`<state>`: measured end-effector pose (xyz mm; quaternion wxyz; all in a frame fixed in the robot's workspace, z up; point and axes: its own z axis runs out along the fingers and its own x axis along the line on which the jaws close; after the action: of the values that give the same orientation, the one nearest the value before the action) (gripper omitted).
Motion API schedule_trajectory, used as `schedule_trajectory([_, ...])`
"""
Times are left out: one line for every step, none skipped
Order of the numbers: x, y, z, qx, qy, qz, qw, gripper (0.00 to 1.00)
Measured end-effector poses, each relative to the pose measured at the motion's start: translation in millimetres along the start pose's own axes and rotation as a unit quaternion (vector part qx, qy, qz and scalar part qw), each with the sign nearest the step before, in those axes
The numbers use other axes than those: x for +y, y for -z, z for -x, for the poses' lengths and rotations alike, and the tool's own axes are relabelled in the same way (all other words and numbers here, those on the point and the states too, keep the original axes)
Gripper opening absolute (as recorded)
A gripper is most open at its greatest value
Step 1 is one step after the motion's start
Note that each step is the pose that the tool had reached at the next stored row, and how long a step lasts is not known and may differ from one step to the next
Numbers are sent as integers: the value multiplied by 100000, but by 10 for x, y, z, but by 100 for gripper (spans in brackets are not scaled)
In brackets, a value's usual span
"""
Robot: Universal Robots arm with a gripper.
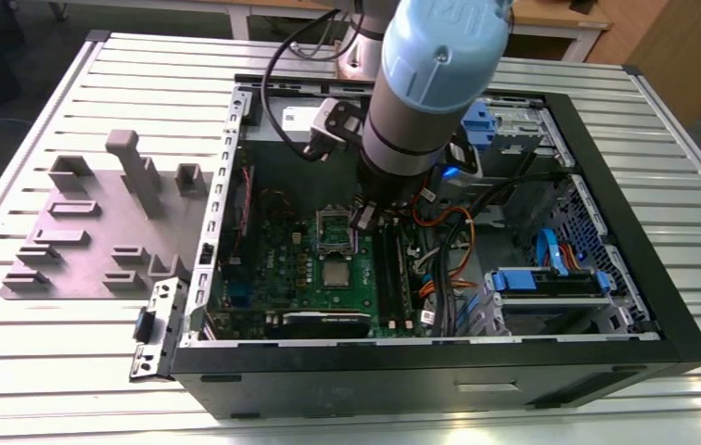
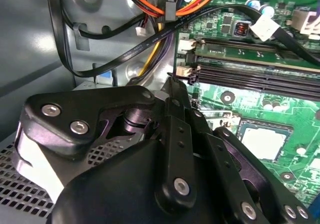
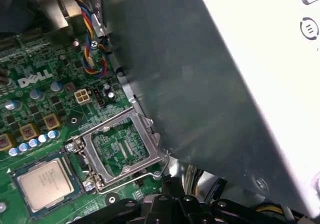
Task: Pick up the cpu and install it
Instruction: 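Close the cpu cover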
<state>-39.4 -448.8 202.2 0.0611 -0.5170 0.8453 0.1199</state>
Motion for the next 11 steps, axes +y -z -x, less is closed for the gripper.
schedule_trajectory([-1,-8,-1,-131,4,64,100000,11])
schedule_trajectory([-2,-16,-3,-236,5,113,100000,11])
schedule_trajectory([-2,-22,-5,-287,6,140,99999,11])
schedule_trajectory([-3,-27,-6,-308,8,153,99999,11])
schedule_trajectory([-3,-33,-8,-308,11,157,99999,11])
schedule_trajectory([-1,-37,-11,-303,11,156,99999,11])
schedule_trajectory([4,-39,-14,-293,5,158,99999,11])
schedule_trajectory([14,-40,-19,-297,7,154,99999,11])
schedule_trajectory([23,-41,-24,-303,9,153,99999,11])
schedule_trajectory([30,-42,-27,-312,5,155,99999,11])
schedule_trajectory([33,-42,-29,-319,8,156,99999,11])
